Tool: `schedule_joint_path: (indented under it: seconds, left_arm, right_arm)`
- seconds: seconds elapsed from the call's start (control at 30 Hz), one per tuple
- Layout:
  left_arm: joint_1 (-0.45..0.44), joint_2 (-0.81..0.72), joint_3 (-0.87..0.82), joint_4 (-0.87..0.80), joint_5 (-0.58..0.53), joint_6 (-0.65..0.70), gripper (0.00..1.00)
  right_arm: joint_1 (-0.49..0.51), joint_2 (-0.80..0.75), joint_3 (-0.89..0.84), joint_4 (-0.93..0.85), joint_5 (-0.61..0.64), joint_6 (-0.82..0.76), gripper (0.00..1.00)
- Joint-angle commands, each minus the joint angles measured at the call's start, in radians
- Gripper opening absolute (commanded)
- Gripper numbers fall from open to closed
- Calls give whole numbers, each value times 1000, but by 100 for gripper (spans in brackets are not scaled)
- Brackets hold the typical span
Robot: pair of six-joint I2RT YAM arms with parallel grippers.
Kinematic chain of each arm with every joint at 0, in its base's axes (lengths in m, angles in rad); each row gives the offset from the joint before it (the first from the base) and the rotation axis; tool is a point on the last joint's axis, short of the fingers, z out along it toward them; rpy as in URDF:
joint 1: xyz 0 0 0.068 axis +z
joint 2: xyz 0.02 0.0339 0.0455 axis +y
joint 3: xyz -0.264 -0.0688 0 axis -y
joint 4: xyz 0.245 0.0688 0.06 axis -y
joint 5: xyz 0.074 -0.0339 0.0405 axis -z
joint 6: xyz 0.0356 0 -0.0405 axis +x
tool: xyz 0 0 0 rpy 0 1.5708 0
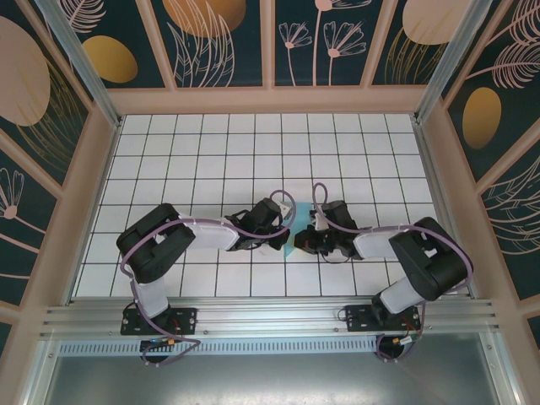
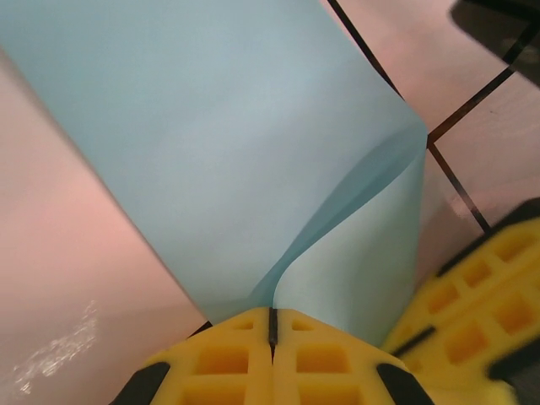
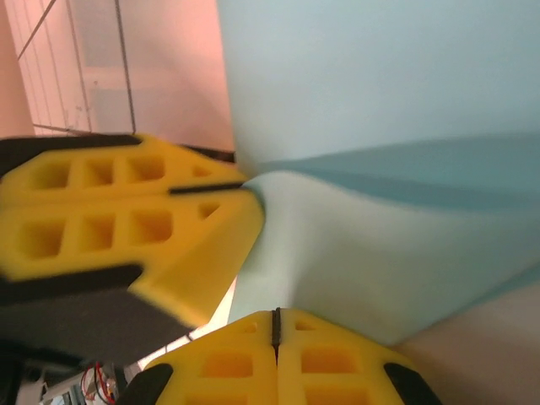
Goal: Fold a paper plane with a square sheet of paper (pick it up from the middle)
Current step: Third fold the triangle at the center of the table.
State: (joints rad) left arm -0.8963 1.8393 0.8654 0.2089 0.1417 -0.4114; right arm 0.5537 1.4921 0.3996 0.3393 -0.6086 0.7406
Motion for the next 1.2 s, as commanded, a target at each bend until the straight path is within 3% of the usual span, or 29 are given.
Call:
schedule_joint_path:
  seconds: [0.0, 0.17, 0.57, 0.8, 1.17]
  left_arm:
    - [5, 41, 5, -62, -23, 23, 1]
    - [5, 49, 16, -65, -19, 26, 1]
    - [5, 54, 21, -71, -17, 22, 1]
    - [6, 60, 21, -69, -24, 25, 1]
    - [5, 51, 10, -68, -35, 22, 1]
  right_arm:
    - [14, -79, -32, 5, -27, 18, 6]
    - [40, -98, -57, 53, -21, 57, 7]
    - [55, 54, -65, 239, -39, 103, 6]
    - [54, 124, -75, 249, -13, 106, 5]
    - [67, -33, -85, 195, -23, 109, 6]
